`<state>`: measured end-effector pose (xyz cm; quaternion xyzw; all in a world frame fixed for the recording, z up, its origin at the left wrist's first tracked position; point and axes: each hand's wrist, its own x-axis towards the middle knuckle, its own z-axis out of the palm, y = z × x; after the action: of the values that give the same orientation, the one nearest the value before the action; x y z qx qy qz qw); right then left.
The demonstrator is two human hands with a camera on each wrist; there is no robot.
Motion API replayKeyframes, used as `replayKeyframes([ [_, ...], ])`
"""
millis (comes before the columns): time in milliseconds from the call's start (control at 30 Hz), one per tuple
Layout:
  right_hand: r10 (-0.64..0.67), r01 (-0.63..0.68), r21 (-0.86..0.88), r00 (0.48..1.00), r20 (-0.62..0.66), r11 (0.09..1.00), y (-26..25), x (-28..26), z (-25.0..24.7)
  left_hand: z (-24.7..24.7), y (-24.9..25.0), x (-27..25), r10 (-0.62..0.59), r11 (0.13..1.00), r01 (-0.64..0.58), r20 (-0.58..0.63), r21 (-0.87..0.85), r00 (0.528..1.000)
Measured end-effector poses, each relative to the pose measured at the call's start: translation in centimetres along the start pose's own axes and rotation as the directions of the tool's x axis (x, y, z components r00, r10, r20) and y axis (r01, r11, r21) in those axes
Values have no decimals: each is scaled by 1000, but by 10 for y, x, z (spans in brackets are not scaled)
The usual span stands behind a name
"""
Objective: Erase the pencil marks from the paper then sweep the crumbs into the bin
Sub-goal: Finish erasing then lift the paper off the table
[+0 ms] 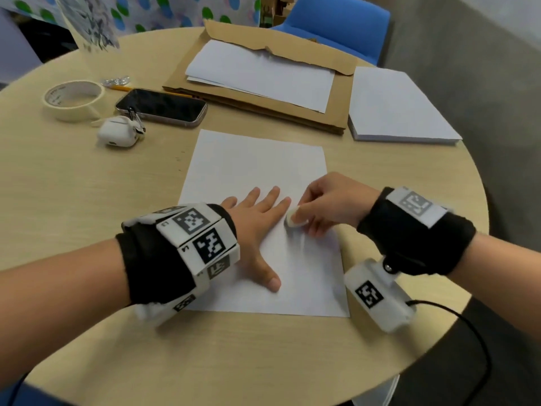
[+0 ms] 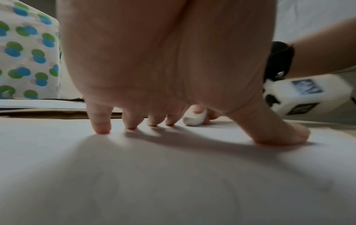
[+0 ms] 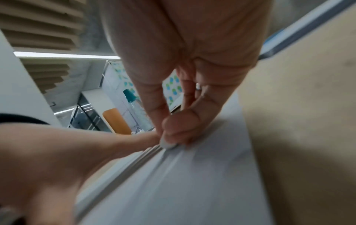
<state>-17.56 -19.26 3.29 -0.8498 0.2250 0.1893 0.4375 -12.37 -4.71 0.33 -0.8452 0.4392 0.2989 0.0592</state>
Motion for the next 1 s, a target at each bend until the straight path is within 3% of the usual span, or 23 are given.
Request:
replayKeyframes([
  [167,-23,47,-115,979,202,992,3,-17,23,-1,1,-1,-6,1000,6,19,-2,1000],
  [300,23,-25,-50,999,-43,998,-6,-1,-1,-1,1,-1,-7,1000,7,14,15,1000],
  [367,8,-11,-40,998,-62,999,-3,-2,2,-1,1,-1,-9,1000,8,16,14,1000],
  [500,19,2,-102,980,199,995,7,-25,28,-2,2,-2,-12,1000,12,21,24,1000],
  [533,32,-15,-87,981,193,996,6,-24,24,-2,2,-2,-11,1000,10,25,26,1000],
  [667,61,-59,30,995,-83,998,0,-8,-4,-2,1,-1,-3,1000,2,26,21,1000],
  [733,25,-24,4,997,-72,1000,7,-10,4,-2,2,0,-7,999,6,29,34,1000],
  [867,40,-29,-68,986,165,997,16,-32,25,-3,2,2,-20,998,17,43,67,999],
  [900,58,-48,-65,987,152,997,15,-30,19,-3,3,2,-21,997,18,51,72,998],
  [1000,96,-94,33,992,-77,995,9,-15,-7,-5,3,2,-24,997,18,68,81,997],
])
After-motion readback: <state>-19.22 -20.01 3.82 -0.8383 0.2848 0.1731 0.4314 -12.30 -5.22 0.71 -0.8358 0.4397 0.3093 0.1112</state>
